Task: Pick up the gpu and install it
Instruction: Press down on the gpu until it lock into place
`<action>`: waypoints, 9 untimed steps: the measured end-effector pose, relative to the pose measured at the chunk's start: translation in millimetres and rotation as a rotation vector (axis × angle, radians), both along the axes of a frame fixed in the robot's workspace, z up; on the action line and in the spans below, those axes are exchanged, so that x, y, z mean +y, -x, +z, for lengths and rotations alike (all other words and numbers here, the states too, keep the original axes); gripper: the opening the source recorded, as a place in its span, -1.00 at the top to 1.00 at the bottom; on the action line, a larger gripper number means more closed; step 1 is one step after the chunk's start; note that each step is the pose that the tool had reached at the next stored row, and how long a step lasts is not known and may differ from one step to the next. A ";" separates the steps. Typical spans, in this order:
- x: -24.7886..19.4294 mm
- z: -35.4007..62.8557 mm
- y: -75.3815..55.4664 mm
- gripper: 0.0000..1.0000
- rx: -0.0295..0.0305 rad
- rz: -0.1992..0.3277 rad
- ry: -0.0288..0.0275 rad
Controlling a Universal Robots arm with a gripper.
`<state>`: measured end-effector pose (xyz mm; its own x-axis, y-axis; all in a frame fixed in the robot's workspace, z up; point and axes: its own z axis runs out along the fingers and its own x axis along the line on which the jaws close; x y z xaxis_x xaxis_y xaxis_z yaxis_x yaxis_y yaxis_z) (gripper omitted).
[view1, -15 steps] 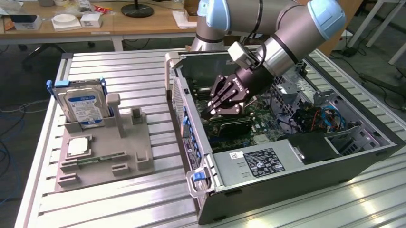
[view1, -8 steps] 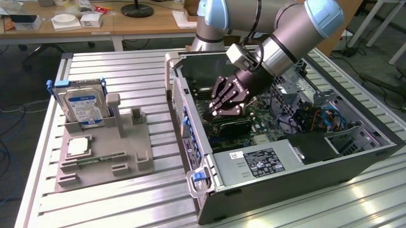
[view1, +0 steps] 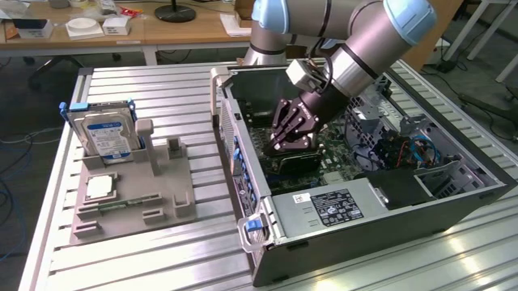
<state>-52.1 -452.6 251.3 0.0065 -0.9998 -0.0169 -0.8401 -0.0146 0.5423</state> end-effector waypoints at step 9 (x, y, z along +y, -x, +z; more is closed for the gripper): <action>-0.1 0.2 2.0 0.80 -0.0001 0.000 0.0002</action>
<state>-54.1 -452.6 251.5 0.0065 -0.9998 -0.0167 -0.8402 -0.0145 0.5421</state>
